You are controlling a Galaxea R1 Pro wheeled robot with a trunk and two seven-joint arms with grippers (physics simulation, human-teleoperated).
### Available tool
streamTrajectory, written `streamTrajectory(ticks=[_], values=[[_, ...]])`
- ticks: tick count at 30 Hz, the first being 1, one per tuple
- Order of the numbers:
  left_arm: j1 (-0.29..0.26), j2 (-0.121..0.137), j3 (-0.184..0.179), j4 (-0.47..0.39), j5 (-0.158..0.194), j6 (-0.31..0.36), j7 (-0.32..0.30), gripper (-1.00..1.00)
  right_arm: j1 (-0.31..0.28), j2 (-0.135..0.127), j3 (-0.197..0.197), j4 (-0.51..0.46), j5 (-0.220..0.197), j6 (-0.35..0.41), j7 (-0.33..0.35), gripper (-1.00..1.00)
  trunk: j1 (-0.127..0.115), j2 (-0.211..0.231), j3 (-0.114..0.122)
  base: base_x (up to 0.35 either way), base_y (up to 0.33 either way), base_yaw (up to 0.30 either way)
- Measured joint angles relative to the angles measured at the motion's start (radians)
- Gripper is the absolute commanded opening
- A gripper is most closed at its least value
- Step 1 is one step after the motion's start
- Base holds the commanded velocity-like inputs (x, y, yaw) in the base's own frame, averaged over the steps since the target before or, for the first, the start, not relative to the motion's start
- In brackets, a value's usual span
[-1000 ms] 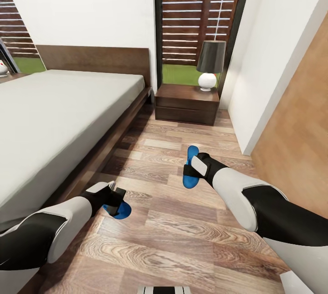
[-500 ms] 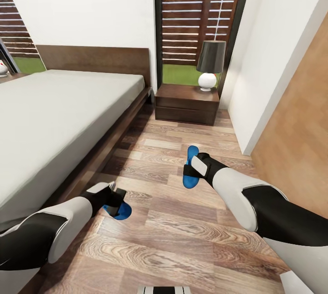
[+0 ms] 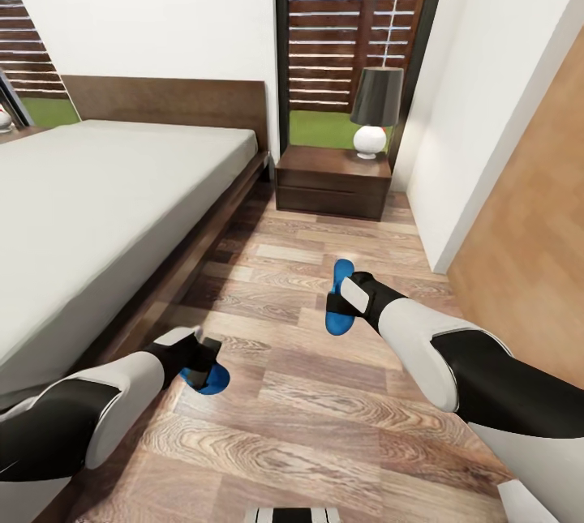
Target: In the bedroom, move the book from the bed onto either nightstand, and place the two sandals side by side next to the bed.
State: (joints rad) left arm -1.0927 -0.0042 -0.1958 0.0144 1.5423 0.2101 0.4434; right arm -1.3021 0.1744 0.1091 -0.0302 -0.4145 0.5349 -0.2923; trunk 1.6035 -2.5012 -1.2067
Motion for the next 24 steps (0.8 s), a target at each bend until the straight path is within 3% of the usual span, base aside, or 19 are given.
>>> streamTrajectory(ticks=[24], values=[[0.0,-0.001,0.006,-0.01,0.007,-0.007,0.077,-1.0,0.0,0.0,-0.001,-0.001,-0.001,0.001,0.0,-1.0,0.011,-0.006,-0.093,0.0,0.0,0.0]])
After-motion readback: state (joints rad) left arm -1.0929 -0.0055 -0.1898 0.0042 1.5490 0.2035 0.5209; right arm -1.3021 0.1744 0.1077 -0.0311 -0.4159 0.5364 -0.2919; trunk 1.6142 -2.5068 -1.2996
